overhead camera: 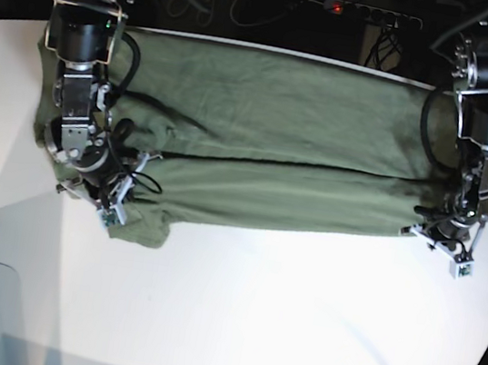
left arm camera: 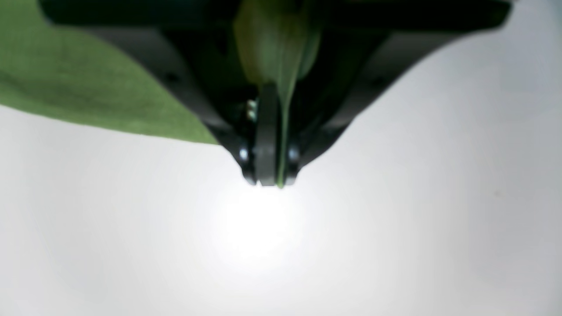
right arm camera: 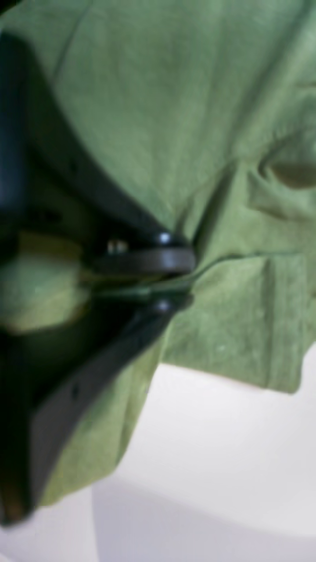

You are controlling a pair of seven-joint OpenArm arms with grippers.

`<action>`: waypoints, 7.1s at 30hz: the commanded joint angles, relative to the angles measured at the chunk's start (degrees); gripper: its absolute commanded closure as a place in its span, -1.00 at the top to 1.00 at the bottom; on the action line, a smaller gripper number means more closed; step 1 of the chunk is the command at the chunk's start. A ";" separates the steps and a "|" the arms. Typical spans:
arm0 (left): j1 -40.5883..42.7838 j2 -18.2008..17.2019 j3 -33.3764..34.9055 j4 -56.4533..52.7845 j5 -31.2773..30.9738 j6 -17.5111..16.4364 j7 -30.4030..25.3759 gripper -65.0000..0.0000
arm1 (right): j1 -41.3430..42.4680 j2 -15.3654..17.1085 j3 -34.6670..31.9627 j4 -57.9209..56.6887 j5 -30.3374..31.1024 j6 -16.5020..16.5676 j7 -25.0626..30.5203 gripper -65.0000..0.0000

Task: Layout the t-shirt on the table in an organized manner, then fold the t-shirt properly
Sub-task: 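Hold the folded layer with both grippers and press it flat, then adjust the right gripper's grip on the strip end and pull it taut, then lift the strip ends with both grippers and drag them away from the table edge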

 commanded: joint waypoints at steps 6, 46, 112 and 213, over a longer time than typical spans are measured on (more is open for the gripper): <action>-0.12 -0.89 -0.10 0.89 0.02 0.27 1.00 -1.00 | -2.19 0.41 0.54 11.67 -0.66 -0.96 -0.64 -1.00; 1.63 -0.54 -0.28 4.06 -0.15 0.27 1.00 -1.00 | -11.86 -3.37 0.10 28.98 -0.66 -0.78 -4.86 0.12; 1.72 -0.63 -0.37 16.28 -0.15 0.27 1.00 -1.00 | -1.22 -3.90 5.11 28.28 -0.30 -0.69 -8.02 -1.00; 34.87 1.22 -4.15 43.88 -11.14 0.18 -23.09 -1.00 | -47.20 -11.72 20.41 60.46 16.31 7.04 6.22 -1.00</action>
